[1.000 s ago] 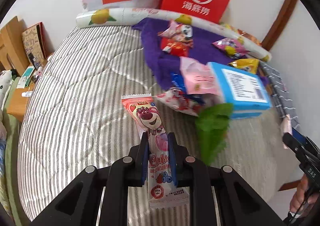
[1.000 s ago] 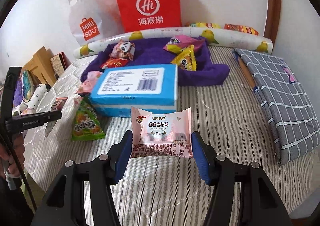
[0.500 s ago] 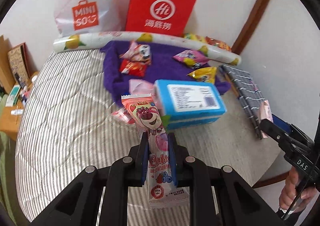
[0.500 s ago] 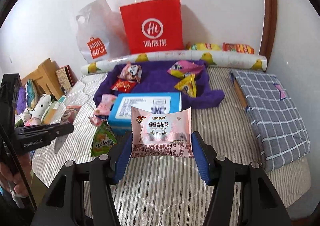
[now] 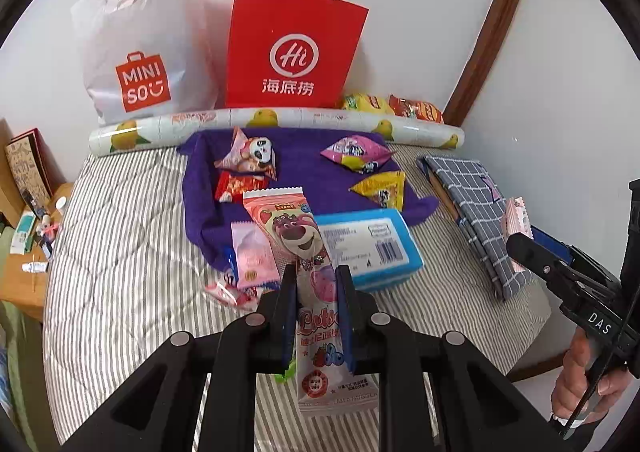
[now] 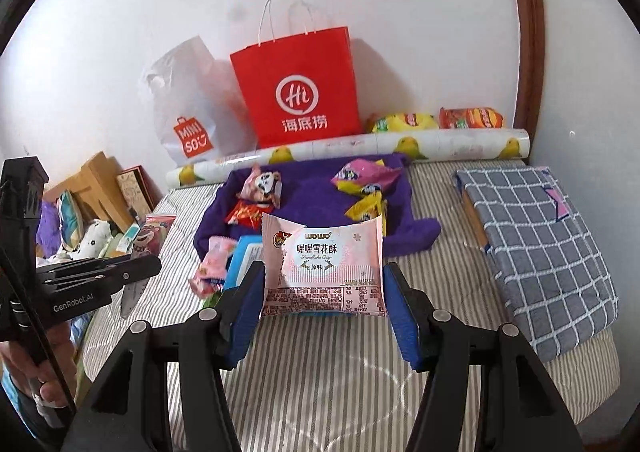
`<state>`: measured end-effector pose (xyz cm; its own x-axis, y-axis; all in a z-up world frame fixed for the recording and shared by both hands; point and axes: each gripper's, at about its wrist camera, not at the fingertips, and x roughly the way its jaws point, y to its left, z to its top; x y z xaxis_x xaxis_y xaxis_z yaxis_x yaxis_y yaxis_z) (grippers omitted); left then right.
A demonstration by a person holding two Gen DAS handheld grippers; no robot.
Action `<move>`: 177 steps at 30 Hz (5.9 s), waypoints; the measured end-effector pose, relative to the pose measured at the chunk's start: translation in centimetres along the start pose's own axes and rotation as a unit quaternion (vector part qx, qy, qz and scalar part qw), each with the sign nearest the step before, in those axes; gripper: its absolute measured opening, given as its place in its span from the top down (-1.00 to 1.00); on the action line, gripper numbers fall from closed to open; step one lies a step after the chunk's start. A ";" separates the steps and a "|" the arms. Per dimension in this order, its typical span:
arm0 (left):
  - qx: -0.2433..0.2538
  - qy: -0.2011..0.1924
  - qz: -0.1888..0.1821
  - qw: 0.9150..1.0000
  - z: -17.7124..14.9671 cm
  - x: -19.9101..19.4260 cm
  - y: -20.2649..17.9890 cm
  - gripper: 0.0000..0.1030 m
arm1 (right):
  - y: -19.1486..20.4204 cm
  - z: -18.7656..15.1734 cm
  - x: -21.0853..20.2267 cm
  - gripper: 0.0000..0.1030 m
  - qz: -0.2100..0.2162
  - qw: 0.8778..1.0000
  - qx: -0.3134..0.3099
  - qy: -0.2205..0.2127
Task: Organize snacks
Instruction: 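Carry the Lotso stick snack and the pink packet over the purple towel, then lower both snacks onto the purple towel and open both grippers, then grasp the pink bag with white lettering with the left gripper while the right returns to the pile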
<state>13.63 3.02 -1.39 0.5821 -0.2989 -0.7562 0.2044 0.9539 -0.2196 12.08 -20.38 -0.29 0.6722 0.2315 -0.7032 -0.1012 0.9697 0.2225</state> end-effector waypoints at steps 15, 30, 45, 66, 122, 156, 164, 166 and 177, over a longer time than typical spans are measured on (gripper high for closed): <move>-0.001 -0.004 -0.003 1.000 3.2 1.6 -0.3 0.66 | 0.3 3.5 2.4 -0.13 -0.001 1.000 -0.017 -0.002; -0.012 -0.012 0.007 1.000 7.1 4.1 0.5 0.66 | 0.4 8.4 5.8 -0.13 0.002 0.999 -0.041 -0.017; -0.048 -0.017 0.030 0.998 11.1 7.5 3.6 0.66 | -0.2 13.4 12.6 -0.13 0.063 0.997 -0.034 0.008; -0.083 0.043 0.022 0.995 9.9 16.4 8.5 0.66 | 1.0 11.5 24.4 -0.13 0.077 0.988 -0.063 0.122; -0.068 0.078 0.004 0.995 7.7 16.8 9.0 0.08 | 4.1 8.0 25.9 -0.52 0.048 0.973 -0.088 0.208; -0.018 0.120 0.054 0.991 0.8 13.9 5.0 -0.09 | -0.5 0.3 11.4 -0.52 0.053 0.993 -0.007 0.104; -0.006 0.121 0.068 0.990 0.8 14.9 4.9 0.19 | -0.6 -0.4 12.1 -0.52 0.047 0.993 0.002 0.110; -0.010 0.116 0.065 0.991 0.8 14.7 5.0 0.20 | -0.5 -0.6 12.1 -0.52 0.043 0.993 0.000 0.111; -0.024 0.074 0.057 0.995 0.9 10.7 6.3 0.23 | 1.8 -1.6 11.0 -0.51 0.057 0.992 -0.014 0.109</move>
<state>21.86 5.79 -10.36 0.4762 -0.1849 -0.8597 0.1036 0.9826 -0.1540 18.09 -15.95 -8.71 0.4806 0.3479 -0.8050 -0.1899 0.9374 0.2918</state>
